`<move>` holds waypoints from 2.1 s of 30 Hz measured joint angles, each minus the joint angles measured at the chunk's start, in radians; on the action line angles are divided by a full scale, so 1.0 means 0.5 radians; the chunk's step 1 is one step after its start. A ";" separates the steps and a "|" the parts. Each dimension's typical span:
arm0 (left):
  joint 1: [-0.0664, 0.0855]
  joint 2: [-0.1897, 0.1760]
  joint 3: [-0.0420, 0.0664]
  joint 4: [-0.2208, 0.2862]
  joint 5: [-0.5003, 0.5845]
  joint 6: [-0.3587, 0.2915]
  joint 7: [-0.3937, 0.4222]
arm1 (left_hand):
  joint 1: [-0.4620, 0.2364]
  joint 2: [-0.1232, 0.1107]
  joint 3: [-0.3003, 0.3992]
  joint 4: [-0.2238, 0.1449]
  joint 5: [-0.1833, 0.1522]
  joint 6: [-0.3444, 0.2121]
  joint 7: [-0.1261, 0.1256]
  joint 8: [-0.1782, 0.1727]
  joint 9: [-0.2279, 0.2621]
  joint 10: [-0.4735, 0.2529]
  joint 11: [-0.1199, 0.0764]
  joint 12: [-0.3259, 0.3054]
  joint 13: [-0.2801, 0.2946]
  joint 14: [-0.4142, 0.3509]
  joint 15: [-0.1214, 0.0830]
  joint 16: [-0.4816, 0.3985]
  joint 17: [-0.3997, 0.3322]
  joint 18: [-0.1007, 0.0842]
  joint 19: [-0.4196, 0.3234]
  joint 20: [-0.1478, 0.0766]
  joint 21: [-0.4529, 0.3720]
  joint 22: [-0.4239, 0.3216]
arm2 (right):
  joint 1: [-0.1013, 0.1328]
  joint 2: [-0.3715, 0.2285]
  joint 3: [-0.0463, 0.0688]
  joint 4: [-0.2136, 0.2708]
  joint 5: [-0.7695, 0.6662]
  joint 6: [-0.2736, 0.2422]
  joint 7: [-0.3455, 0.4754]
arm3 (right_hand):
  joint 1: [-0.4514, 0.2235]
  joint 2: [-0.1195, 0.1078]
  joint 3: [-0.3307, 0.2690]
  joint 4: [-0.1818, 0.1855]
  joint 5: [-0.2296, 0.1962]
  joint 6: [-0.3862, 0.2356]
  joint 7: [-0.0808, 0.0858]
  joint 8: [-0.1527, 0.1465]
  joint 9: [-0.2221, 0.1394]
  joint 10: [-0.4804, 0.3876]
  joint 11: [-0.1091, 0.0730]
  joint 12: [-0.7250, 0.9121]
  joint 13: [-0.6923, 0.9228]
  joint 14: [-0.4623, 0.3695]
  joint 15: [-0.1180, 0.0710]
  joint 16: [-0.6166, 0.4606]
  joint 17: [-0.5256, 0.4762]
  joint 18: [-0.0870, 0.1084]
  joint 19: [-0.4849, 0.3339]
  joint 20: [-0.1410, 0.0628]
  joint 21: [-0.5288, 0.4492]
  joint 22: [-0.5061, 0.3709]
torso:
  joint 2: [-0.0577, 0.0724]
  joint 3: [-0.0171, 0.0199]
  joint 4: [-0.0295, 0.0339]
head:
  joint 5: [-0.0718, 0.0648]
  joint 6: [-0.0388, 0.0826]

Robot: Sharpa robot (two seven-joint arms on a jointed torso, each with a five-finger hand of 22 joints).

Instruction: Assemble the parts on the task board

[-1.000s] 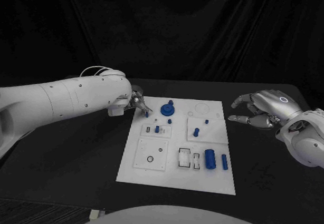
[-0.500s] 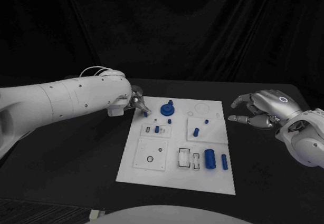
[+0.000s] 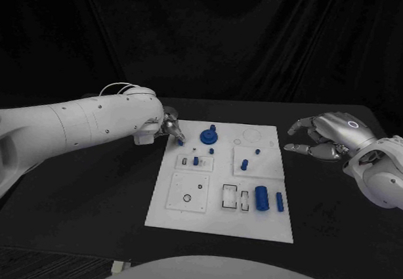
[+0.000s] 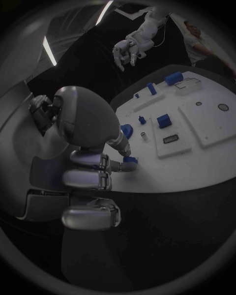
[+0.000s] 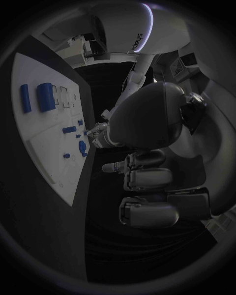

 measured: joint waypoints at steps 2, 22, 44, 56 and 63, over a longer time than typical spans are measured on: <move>0.000 -0.003 0.000 0.000 0.000 0.000 0.001 | -0.026 -0.031 0.092 -0.030 0.024 0.003 0.003 0.000 0.011 0.000 0.000 0.000 0.000 0.000 0.000 0.000 0.000 0.000 0.000 0.000 0.000 0.000 | 0.000 0.000 0.000 0.000 0.000 0.001 0.000 | 0.000 0.000 0.000 0.000 0.000 0.000 0.000 0.000 0.000 0.000 0.000 0.000 0.000 0.000 0.000 0.000 0.000 0.000 0.000 0.000 0.000 0.000 | 0.000 0.0000 0.000 | 0.001 0.000; 0.000 -0.062 0.000 0.058 -0.001 -0.024 0.061 | -0.124 -0.129 0.385 -0.116 0.100 0.051 -0.001 0.055 0.080 0.000 0.000 0.000 0.000 0.000 0.000 0.000 0.000 0.000 0.000 0.000 -0.008 0.000 | 0.000 0.005 0.000 -0.004 0.000 0.007 -0.002 | 0.000 0.000 0.000 0.000 0.000 0.000 0.000 0.000 -0.002 0.000 0.000 0.000 0.000 0.000 0.000 0.000 0.000 0.000 0.000 0.000 -0.009 -0.001 | 0.000 0.0000 0.000 | 0.011 0.000; 0.012 -0.383 0.000 0.576 0.047 -0.125 0.056 | -0.212 -0.162 0.510 -0.152 0.073 0.107 -0.007 0.026 0.027 0.000 0.000 0.000 0.000 0.000 0.000 0.000 0.002 0.000 0.007 -0.008 -0.018 0.000 | 0.000 -0.001 0.000 -0.004 0.000 0.012 -0.007 | 0.008 0.008 0.000 0.000 0.000 0.000 0.000 0.000 -0.001 0.000 0.000 0.000 0.000 0.000 0.000 0.000 0.000 0.000 0.000 0.000 -0.009 -0.001 | -0.002 0.0000 0.000 | 0.010 0.000; 0.010 -0.445 -0.001 0.724 0.120 -0.190 0.017 | -0.228 -0.166 0.541 -0.170 0.045 0.110 -0.004 0.012 0.017 0.000 0.000 0.000 0.000 0.000 0.000 0.000 0.001 0.000 0.007 -0.007 -0.018 0.000 | 0.000 0.000 0.000 -0.003 0.000 0.014 -0.008 | 0.008 0.008 0.000 0.000 0.000 0.000 0.000 0.000 -0.003 0.000 0.000 0.000 -0.001 0.000 0.000 0.000 0.000 0.000 0.000 0.000 -0.016 -0.001 | -0.001 0.0004 0.000 | 0.019 0.000; 0.001 -0.439 -0.001 0.729 0.123 -0.226 0.008 | -0.235 -0.165 0.542 -0.168 0.037 0.099 0.000 0.004 0.010 0.000 0.000 0.000 0.000 0.000 0.000 0.000 0.001 0.000 0.007 -0.008 -0.026 0.000 | -0.001 0.002 0.000 -0.005 0.000 0.014 -0.008 | 0.008 0.008 0.000 0.000 0.000 0.000 0.000 0.000 -0.003 0.000 0.000 0.000 -0.001 0.000 0.000 0.000 0.000 0.000 0.000 0.000 -0.016 -0.001 | -0.001 0.0000 0.000 | 0.026 0.000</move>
